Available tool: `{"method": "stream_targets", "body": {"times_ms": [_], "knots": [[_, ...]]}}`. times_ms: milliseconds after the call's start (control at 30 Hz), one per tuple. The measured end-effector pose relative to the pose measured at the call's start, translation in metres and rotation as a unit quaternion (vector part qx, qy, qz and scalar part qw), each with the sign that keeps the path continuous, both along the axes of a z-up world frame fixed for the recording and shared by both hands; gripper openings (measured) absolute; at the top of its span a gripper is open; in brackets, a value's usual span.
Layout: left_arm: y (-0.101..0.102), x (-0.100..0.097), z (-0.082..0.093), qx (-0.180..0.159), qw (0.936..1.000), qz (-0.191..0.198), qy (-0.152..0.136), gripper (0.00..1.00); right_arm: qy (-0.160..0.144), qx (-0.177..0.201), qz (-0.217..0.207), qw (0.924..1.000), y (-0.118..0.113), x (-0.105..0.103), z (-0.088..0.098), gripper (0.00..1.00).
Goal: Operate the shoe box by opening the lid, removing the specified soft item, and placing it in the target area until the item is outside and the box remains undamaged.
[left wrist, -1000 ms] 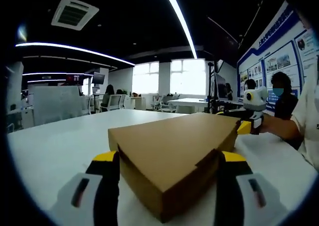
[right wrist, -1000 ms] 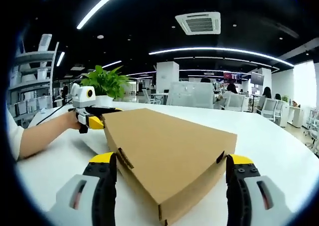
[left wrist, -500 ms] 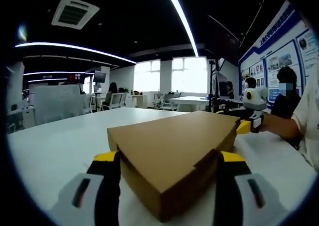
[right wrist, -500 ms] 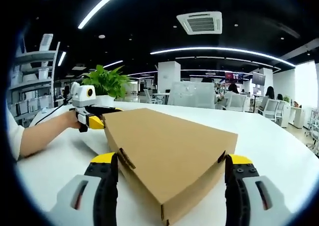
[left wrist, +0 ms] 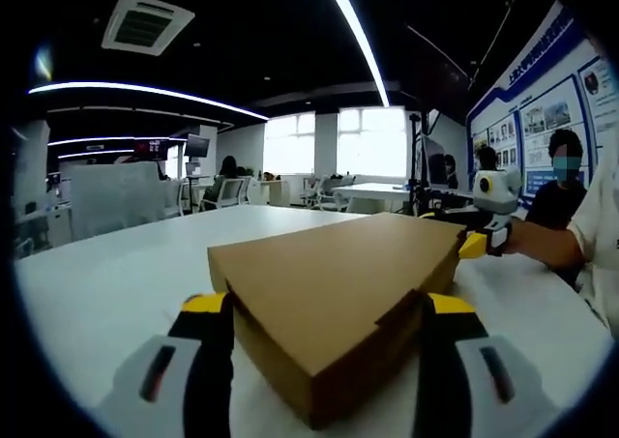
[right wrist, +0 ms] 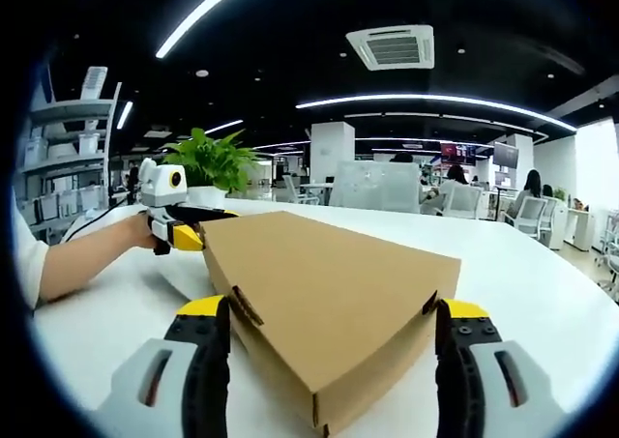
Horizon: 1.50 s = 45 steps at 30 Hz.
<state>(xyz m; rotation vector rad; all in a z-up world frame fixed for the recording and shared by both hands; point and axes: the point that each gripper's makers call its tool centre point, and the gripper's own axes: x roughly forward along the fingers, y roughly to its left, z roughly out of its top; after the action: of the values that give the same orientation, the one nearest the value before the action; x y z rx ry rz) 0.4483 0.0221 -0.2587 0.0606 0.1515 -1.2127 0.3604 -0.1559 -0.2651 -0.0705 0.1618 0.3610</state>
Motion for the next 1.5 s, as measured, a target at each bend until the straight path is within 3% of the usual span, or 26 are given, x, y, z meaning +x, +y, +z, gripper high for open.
{"method": "stream_targets", "body": {"times_ms": [367,600,767,1000,1233,1400,1500], "knots": [[0.001,-0.003,0.000,0.011,0.9999,0.007,0.000,0.81,0.005,0.001,0.001,1.0000,0.003,-0.003,-0.001,0.89],[0.007,-0.016,-0.001,0.008,0.9998,0.017,-0.005,0.81,-0.002,0.002,0.012,0.9999,0.006,-0.010,0.000,0.89],[0.008,-0.019,0.000,0.011,0.9996,0.025,-0.006,0.81,0.012,-0.001,0.023,0.9997,0.005,-0.009,0.001,0.88],[0.009,-0.021,0.000,0.033,0.9986,0.039,-0.010,0.79,0.014,0.000,0.023,0.9996,0.004,-0.012,0.000,0.86],[0.013,-0.021,0.000,0.017,0.9989,0.037,-0.024,0.77,-0.009,0.016,0.025,0.9995,0.007,-0.011,0.002,0.93],[0.011,-0.019,0.002,0.010,0.9991,0.041,-0.007,0.79,0.008,0.037,0.015,0.9992,0.006,-0.008,0.007,0.94],[0.011,-0.019,0.004,0.001,0.9991,0.041,0.003,0.79,0.024,0.010,0.011,0.9996,0.003,-0.007,0.003,0.92]]}}
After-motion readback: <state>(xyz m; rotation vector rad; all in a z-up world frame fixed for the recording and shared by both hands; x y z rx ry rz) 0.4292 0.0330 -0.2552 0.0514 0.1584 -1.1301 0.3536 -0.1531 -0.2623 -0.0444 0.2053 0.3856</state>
